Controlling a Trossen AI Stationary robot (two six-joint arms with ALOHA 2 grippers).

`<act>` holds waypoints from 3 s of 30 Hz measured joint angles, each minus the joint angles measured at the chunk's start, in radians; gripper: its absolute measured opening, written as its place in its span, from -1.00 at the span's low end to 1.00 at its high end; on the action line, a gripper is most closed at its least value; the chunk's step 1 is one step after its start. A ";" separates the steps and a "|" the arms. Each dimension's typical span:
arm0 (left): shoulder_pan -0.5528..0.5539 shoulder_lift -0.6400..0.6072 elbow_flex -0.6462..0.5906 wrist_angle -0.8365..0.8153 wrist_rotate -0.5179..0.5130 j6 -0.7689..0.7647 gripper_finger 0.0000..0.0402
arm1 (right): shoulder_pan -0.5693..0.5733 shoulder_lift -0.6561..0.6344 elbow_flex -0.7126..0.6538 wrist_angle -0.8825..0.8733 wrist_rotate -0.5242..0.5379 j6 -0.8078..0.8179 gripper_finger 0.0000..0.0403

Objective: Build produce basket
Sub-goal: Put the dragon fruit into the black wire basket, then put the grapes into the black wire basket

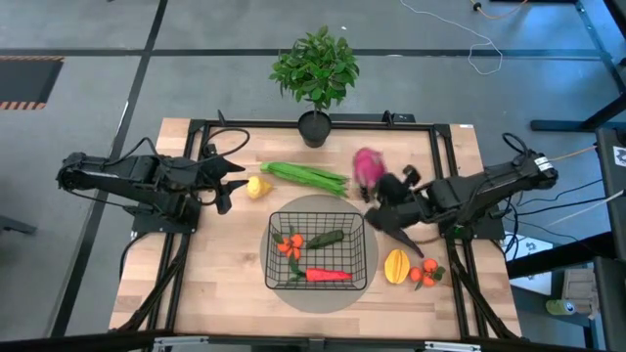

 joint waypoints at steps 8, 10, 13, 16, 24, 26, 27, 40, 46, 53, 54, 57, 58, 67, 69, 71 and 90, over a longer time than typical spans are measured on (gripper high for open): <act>0.000 0.000 0.000 0.000 0.000 0.000 -0.20 | 0.088 0.000 0.000 0.303 -0.100 -0.308 -1.00; 0.000 0.000 0.000 0.000 0.000 0.000 -0.20 | 0.097 0.000 0.000 0.309 -0.118 -0.307 -1.00; 0.000 0.000 0.000 -0.001 0.000 0.000 -0.20 | 0.107 0.000 -0.009 0.348 -0.219 -0.314 -0.99; 0.000 0.000 0.000 -0.001 -0.001 0.000 -0.20 | 0.117 0.001 -0.027 0.388 -0.330 -0.362 -0.98; 0.000 0.000 0.000 -0.003 -0.001 0.000 -0.20 | 0.115 0.002 -0.062 0.603 -0.469 -0.602 -0.97; 0.000 0.000 0.000 -0.004 -0.001 0.000 -0.20 | 0.116 0.002 -0.063 0.623 -0.475 -0.637 -0.97; 0.000 0.000 0.000 -0.004 -0.001 0.000 -0.20 | 0.115 0.002 -0.063 0.629 -0.474 -0.641 -0.97; 0.000 0.000 0.000 -0.008 -0.001 0.000 -0.20 | 0.114 0.002 -0.063 0.632 -0.471 -0.641 -0.90; 0.000 0.000 0.000 -0.008 -0.001 0.000 -0.20 | 0.115 0.002 -0.063 0.633 -0.471 -0.641 -0.61; 0.000 0.000 0.000 -0.008 -0.001 0.000 -0.20 | 0.115 0.001 -0.063 0.633 -0.471 -0.641 -0.47; 0.000 0.000 0.000 -0.008 -0.001 0.000 -0.20 | 0.114 0.001 -0.063 0.633 -0.471 -0.641 -0.47; 0.000 0.000 0.000 -0.008 -0.001 0.000 -0.20 | 0.115 0.001 -0.063 0.633 -0.471 -0.641 -0.47; 0.000 0.000 0.000 -0.008 -0.001 0.000 -0.20 | 0.115 0.001 -0.063 0.633 -0.471 -0.641 -0.47; 0.000 0.000 0.000 -0.008 -0.001 0.000 -0.20 | 0.115 0.001 -0.064 0.630 -0.362 -0.640 -0.47; 0.000 0.000 0.000 -0.008 -0.001 0.000 -0.20 | 0.115 0.001 -0.064 0.619 -0.270 -0.606 -0.47; 0.000 0.000 0.000 -0.008 -0.001 0.000 -0.20 | 0.115 0.001 -0.064 0.597 -0.136 -0.537 -0.47; 0.000 0.000 0.000 -0.008 -0.001 0.000 -0.20 | 0.019 0.000 -0.103 0.004 0.325 0.254 -0.47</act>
